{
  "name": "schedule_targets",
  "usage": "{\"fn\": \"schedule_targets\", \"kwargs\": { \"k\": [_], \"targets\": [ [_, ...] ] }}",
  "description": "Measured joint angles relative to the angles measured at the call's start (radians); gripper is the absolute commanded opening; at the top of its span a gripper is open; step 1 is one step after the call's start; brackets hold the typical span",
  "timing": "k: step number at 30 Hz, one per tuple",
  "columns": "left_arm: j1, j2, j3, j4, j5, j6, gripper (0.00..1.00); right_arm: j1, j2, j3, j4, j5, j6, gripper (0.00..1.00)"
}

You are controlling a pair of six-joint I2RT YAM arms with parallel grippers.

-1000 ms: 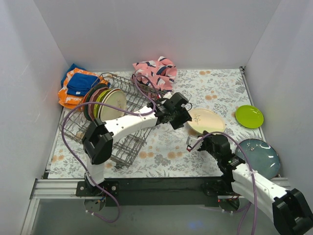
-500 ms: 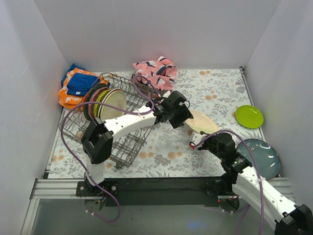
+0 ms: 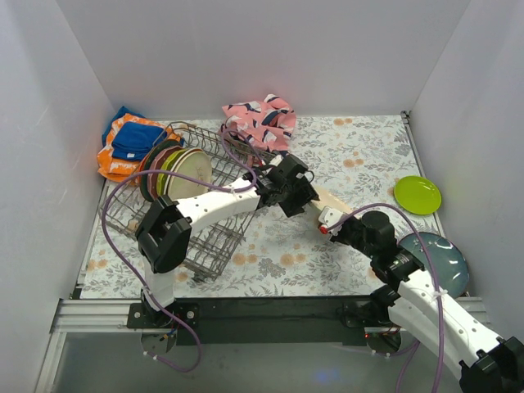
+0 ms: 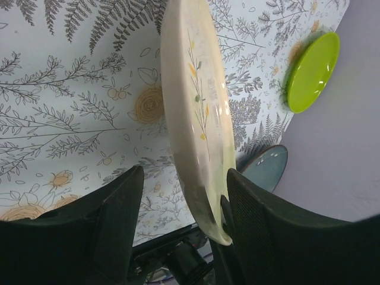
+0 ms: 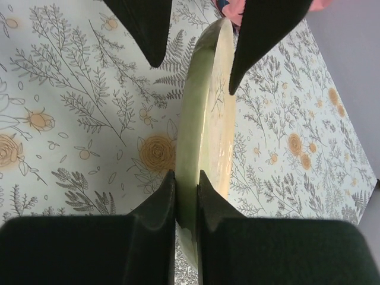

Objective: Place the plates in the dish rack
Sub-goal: Pass the plate from the right arm to the left

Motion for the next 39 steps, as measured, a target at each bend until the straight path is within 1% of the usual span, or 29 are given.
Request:
{"fn": "schedule_targets", "kwargs": {
  "k": [3, 6, 8, 10, 11, 12, 13, 14, 17, 18, 20, 21, 24, 27, 30, 36, 38, 39],
  "targets": [
    [0.008, 0.003, -0.006, 0.003, 0.000, 0.000, 0.54, 0.000, 0.013, 0.030, -0.017, -0.019, 0.048, 0.01],
    [0.011, 0.013, 0.000, 0.013, 0.000, 0.000, 0.47, 0.000, 0.023, 0.057, -0.032, -0.037, 0.096, 0.01],
    [0.015, 0.022, 0.005, 0.018, -0.001, 0.000, 0.40, 0.000, 0.029, 0.070, -0.038, -0.051, 0.123, 0.01],
    [0.017, 0.030, 0.016, 0.019, -0.003, 0.000, 0.31, 0.000, 0.034, 0.075, -0.037, -0.059, 0.142, 0.01],
    [0.018, 0.032, 0.019, 0.023, -0.005, -0.001, 0.24, 0.000, 0.034, 0.077, -0.036, -0.061, 0.152, 0.01],
    [0.018, 0.032, 0.022, 0.026, -0.006, 0.000, 0.19, 0.000, 0.034, 0.078, -0.035, -0.064, 0.160, 0.01],
    [0.018, 0.032, 0.024, 0.027, -0.008, -0.008, 0.12, 0.000, 0.034, 0.078, -0.033, -0.064, 0.171, 0.01],
    [0.018, 0.032, 0.024, 0.030, -0.008, -0.031, 0.00, 0.000, 0.034, 0.078, -0.035, -0.068, 0.180, 0.01],
    [0.023, 0.032, 0.018, 0.037, -0.002, -0.092, 0.00, 0.005, 0.032, 0.078, -0.041, -0.083, 0.164, 0.21],
    [0.026, 0.031, 0.009, 0.050, -0.001, -0.093, 0.00, 0.000, 0.029, 0.079, -0.042, -0.094, 0.154, 0.37],
    [0.030, 0.030, -0.010, 0.070, 0.004, -0.082, 0.00, -0.003, 0.026, 0.082, -0.061, -0.144, 0.161, 0.52],
    [0.030, 0.029, -0.024, 0.081, 0.002, -0.059, 0.00, -0.002, 0.023, 0.087, -0.079, -0.183, 0.157, 0.69],
    [0.034, 0.016, -0.072, 0.134, 0.008, -0.031, 0.00, 0.002, -0.007, 0.106, -0.131, -0.266, 0.141, 0.86],
    [0.036, -0.027, -0.134, 0.188, 0.021, -0.002, 0.00, 0.002, -0.042, 0.141, -0.184, -0.304, 0.114, 0.90],
    [0.048, -0.092, -0.191, 0.212, 0.040, 0.054, 0.00, 0.002, -0.068, 0.186, -0.240, -0.329, 0.104, 0.91],
    [0.075, -0.177, -0.220, 0.222, 0.090, 0.213, 0.00, 0.002, -0.100, 0.293, -0.324, -0.350, 0.129, 0.94],
    [0.081, -0.206, -0.220, 0.224, 0.112, 0.275, 0.00, 0.002, -0.100, 0.333, -0.335, -0.342, 0.144, 0.94],
    [0.084, -0.219, -0.220, 0.227, 0.127, 0.311, 0.00, 0.002, -0.095, 0.351, -0.335, -0.335, 0.152, 0.95]
  ]
}}
